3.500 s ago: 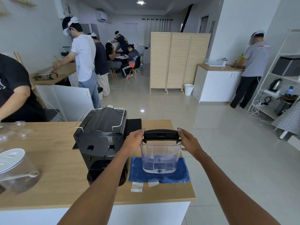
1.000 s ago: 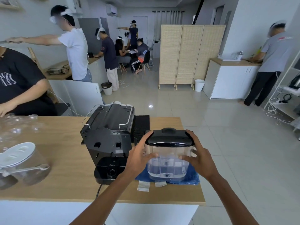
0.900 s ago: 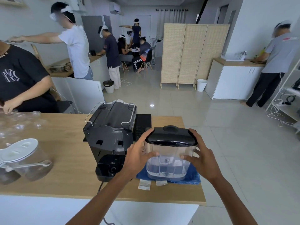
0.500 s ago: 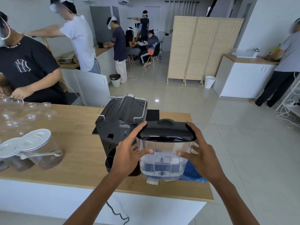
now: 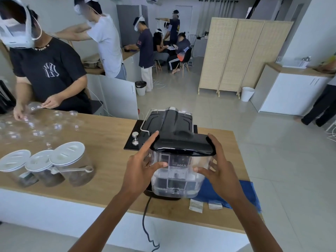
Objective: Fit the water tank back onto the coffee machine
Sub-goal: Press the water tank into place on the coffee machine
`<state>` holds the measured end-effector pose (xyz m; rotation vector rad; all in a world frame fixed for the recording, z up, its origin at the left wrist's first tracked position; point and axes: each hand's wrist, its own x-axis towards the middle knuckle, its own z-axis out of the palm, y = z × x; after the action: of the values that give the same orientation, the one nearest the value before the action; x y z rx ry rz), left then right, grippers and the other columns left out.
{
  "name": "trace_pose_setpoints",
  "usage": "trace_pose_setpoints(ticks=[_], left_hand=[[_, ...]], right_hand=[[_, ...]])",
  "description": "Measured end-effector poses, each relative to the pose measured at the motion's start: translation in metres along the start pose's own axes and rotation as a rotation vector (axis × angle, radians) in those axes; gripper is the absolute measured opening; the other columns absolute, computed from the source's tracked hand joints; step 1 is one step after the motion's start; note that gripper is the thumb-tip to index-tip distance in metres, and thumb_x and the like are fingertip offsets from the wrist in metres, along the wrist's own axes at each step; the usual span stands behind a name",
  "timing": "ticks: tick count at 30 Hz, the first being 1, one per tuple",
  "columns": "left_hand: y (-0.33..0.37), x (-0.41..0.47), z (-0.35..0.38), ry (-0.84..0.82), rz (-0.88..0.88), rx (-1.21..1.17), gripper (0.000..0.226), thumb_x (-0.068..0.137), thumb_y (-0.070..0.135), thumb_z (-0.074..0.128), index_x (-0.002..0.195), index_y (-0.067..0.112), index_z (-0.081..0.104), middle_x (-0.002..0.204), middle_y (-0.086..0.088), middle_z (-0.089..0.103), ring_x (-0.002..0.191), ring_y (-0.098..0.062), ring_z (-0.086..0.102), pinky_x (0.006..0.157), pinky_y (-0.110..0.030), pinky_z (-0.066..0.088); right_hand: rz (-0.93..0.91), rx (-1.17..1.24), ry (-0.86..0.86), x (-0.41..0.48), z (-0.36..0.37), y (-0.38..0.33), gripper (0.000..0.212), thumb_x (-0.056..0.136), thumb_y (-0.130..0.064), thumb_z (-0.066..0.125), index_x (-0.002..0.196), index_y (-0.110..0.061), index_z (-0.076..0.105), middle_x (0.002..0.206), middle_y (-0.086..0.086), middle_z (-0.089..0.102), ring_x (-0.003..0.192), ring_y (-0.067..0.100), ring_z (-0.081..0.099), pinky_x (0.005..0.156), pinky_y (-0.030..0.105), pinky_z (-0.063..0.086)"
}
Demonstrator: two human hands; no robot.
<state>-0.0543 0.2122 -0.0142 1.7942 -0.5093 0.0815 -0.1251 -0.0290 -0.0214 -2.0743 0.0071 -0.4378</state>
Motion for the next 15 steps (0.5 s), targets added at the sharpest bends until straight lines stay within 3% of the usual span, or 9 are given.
trace_pose_setpoints(ticks=[2,4,5,6,7,9,10,13,15], left_hand=[[-0.011,0.005,-0.009,0.005,0.017,-0.029,0.092,0.08,0.01,0.083,0.155,0.037,0.038,0.146,0.014,0.059,0.111,0.0,0.066,0.109,-0.028,0.049],[-0.024,0.01,-0.017,0.015,0.033,-0.058,0.092,0.081,0.012,0.083,0.155,0.039,0.038,0.136,0.013,0.067,0.096,-0.007,0.062,0.1,-0.022,0.052],[-0.03,0.013,-0.02,0.021,0.041,-0.055,0.091,0.081,0.014,0.083,0.155,0.041,0.037,0.122,0.01,0.069,0.092,-0.011,0.056,0.098,-0.02,0.051],[-0.036,0.016,-0.023,0.023,0.048,-0.047,0.09,0.082,0.017,0.083,0.155,0.042,0.036,0.107,0.006,0.064,0.09,-0.013,0.051,0.098,-0.018,0.05],[-0.041,0.018,-0.026,0.025,0.049,-0.039,0.089,0.083,0.019,0.082,0.155,0.043,0.036,0.1,0.003,0.055,0.09,-0.014,0.047,0.098,-0.015,0.047],[-0.048,0.023,-0.03,0.016,0.048,-0.034,0.089,0.083,0.02,0.082,0.154,0.045,0.036,0.095,0.005,0.052,0.09,-0.014,0.046,0.093,-0.017,0.045],[-0.05,0.025,-0.032,0.007,0.048,-0.037,0.089,0.083,0.02,0.083,0.154,0.047,0.036,0.095,0.007,0.054,0.09,-0.013,0.046,0.09,-0.021,0.045],[-0.06,0.032,-0.035,-0.009,0.05,-0.03,0.088,0.082,0.021,0.083,0.151,0.05,0.037,0.102,0.007,0.063,0.085,-0.019,0.054,0.086,-0.037,0.053],[-0.068,0.037,-0.036,-0.006,0.045,-0.026,0.085,0.082,0.02,0.084,0.149,0.047,0.039,0.108,-0.005,0.072,0.087,-0.026,0.064,0.088,-0.053,0.058]], right_hand=[[-0.001,-0.017,0.013,0.004,0.014,-0.006,0.102,0.079,-0.019,0.08,0.152,-0.046,0.014,0.125,-0.019,0.064,0.106,0.025,0.064,0.09,0.039,0.057],[0.005,-0.072,0.021,0.009,0.026,-0.013,0.104,0.08,-0.024,0.079,0.151,-0.05,0.008,0.119,0.022,0.062,0.103,0.046,0.06,0.088,0.06,0.051],[0.005,-0.103,0.025,0.012,0.031,-0.014,0.105,0.081,-0.026,0.079,0.151,-0.05,0.006,0.117,0.028,0.06,0.102,0.05,0.058,0.087,0.063,0.05],[0.002,-0.12,0.029,0.014,0.035,-0.013,0.105,0.081,-0.026,0.078,0.152,-0.049,0.004,0.116,0.021,0.064,0.101,0.05,0.059,0.087,0.062,0.05],[0.001,-0.119,0.033,0.016,0.04,-0.014,0.105,0.082,-0.024,0.078,0.153,-0.046,0.004,0.118,-0.001,0.069,0.1,0.047,0.06,0.087,0.059,0.052],[-0.009,-0.11,0.03,0.018,0.047,-0.018,0.105,0.083,-0.021,0.078,0.154,-0.041,0.004,0.117,-0.046,0.055,0.101,0.038,0.062,0.09,0.05,0.053],[-0.007,-0.115,0.029,0.02,0.05,-0.019,0.105,0.083,-0.02,0.078,0.154,-0.04,0.004,0.114,-0.055,0.048,0.102,0.035,0.063,0.091,0.047,0.053],[0.013,-0.132,0.04,0.026,0.057,-0.018,0.105,0.082,-0.018,0.077,0.154,-0.042,0.004,0.113,-0.056,0.048,0.103,0.021,0.066,0.094,0.039,0.053],[0.031,-0.145,0.052,0.027,0.063,-0.017,0.106,0.082,-0.019,0.078,0.154,-0.043,0.003,0.124,-0.041,0.053,0.106,0.013,0.065,0.097,0.036,0.052]])
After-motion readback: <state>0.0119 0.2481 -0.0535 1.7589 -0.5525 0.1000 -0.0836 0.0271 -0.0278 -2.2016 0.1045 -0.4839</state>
